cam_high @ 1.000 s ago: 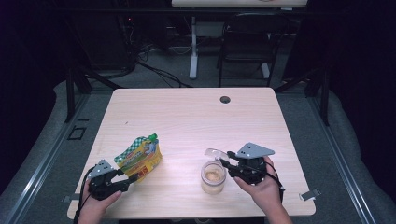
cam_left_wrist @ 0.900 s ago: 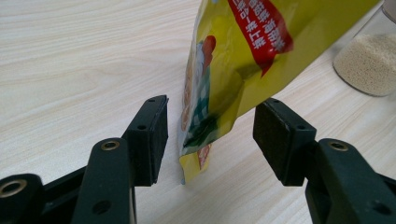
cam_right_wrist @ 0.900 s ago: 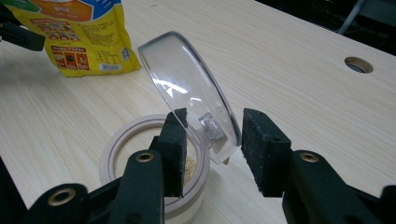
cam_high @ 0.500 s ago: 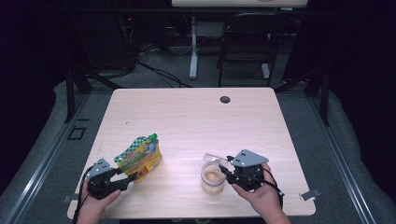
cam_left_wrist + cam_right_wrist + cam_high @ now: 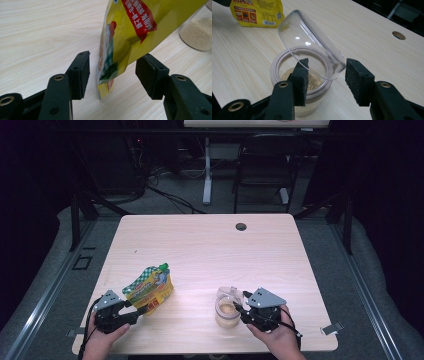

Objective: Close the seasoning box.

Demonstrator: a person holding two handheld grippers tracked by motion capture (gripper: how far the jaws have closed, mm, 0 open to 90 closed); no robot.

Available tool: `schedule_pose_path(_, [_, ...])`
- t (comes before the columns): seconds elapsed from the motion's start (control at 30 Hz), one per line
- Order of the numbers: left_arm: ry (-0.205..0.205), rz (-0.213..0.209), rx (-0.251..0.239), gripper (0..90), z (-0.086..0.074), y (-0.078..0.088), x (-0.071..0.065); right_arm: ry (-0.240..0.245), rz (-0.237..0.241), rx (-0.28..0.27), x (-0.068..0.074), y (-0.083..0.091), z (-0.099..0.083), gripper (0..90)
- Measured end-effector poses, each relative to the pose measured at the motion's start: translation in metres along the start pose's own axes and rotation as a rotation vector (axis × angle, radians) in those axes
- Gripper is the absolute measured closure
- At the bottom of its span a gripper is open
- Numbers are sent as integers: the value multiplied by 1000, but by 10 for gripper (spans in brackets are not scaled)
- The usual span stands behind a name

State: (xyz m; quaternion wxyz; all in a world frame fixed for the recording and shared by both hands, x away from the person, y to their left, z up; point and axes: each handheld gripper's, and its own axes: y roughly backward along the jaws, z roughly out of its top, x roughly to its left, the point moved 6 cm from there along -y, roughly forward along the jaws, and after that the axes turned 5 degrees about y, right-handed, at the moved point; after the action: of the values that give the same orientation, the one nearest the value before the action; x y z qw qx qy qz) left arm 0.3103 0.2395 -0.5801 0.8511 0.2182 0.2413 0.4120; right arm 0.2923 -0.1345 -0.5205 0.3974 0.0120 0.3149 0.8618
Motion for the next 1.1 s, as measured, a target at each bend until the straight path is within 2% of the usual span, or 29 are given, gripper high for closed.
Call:
schedule_pose_path(0.5, [1, 2, 0, 453, 0, 0, 0, 1, 30, 11, 7, 3, -6, 467])
schedule_pose_path(0.77, [1, 2, 0, 450, 0, 0, 0, 15, 58, 55, 15, 2, -12, 393])
schedule_pose_path(1.1, [4, 3, 2, 448, -1, -1, -1, -2, 93, 43, 20, 4, -16, 347])
